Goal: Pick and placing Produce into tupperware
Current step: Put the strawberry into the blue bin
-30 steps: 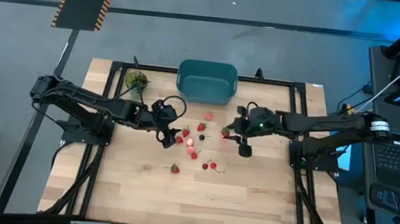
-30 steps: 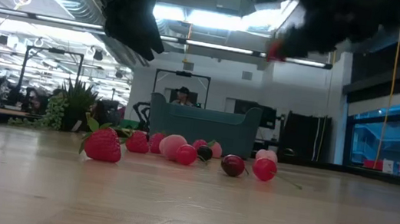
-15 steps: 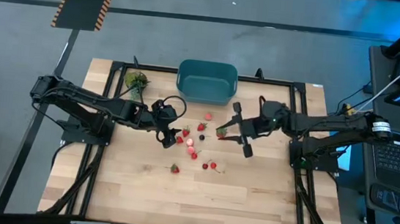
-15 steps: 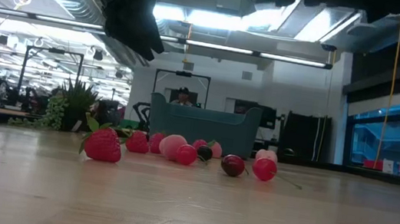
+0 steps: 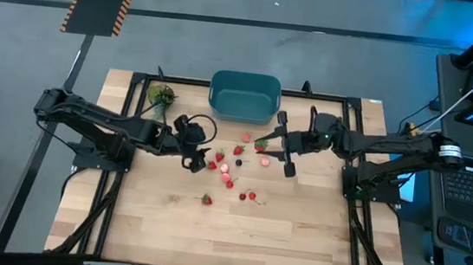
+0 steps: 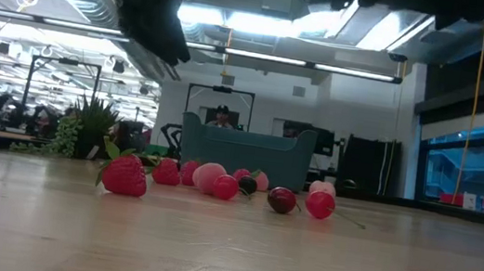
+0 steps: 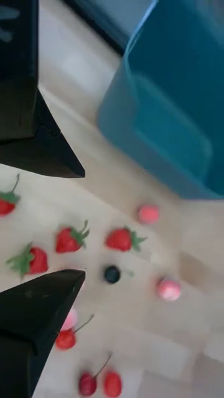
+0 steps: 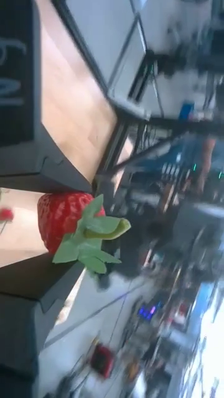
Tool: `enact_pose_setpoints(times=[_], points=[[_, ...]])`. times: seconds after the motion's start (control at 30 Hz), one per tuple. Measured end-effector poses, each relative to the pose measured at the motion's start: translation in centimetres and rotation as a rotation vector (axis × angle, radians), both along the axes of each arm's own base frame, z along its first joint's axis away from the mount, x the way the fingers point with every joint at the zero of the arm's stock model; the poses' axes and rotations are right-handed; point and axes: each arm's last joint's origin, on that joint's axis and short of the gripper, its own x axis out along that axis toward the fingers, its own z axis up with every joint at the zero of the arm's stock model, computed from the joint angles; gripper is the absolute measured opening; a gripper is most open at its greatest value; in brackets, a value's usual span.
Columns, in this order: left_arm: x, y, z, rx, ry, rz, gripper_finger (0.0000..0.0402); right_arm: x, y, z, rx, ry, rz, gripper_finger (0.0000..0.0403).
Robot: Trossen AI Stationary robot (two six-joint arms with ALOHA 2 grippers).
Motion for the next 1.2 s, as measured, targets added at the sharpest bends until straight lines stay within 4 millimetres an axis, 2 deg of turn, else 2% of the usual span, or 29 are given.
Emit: enact_pose_setpoints(times=[0.13, 0.5, 0.6, 0.77, 0.93, 1.2], points=[[-0.5, -0.4, 0.6, 0.039, -0.026, 0.01, 0.0245, 0.7, -1.8, -1.0, 0.041, 0.034, -0.175, 0.0139], [-1.5, 0.2, 1.9, 0.133, -0.084, 0.117, 0.0245, 1.5, -6.5, -2.9, 0.178, 0.053, -0.374, 0.0139], [-1.5, 0.7, 1.9, 0.136, -0.083, 0.138, 0.0245, 2.0, -8.3, -2.6, 0.268, 0.087, -0.434, 0.0139], [-1.5, 1.5, 1.9, 0.131, -0.081, 0.167, 0.0245, 4.8, -10.6, -1.3, 0.311, 0.258, -0.49, 0.0139], [-1.5, 1.7, 1.9, 0.13, -0.08, 0.175, 0.0245, 7.7, -12.5, -0.8, 0.326, 0.463, -0.519, 0.0139], [-1.4, 1.6, 1.9, 0.128, -0.08, 0.169, 0.0245, 11.2, -15.6, -4.0, 0.371, 0.741, -0.616, 0.0139]])
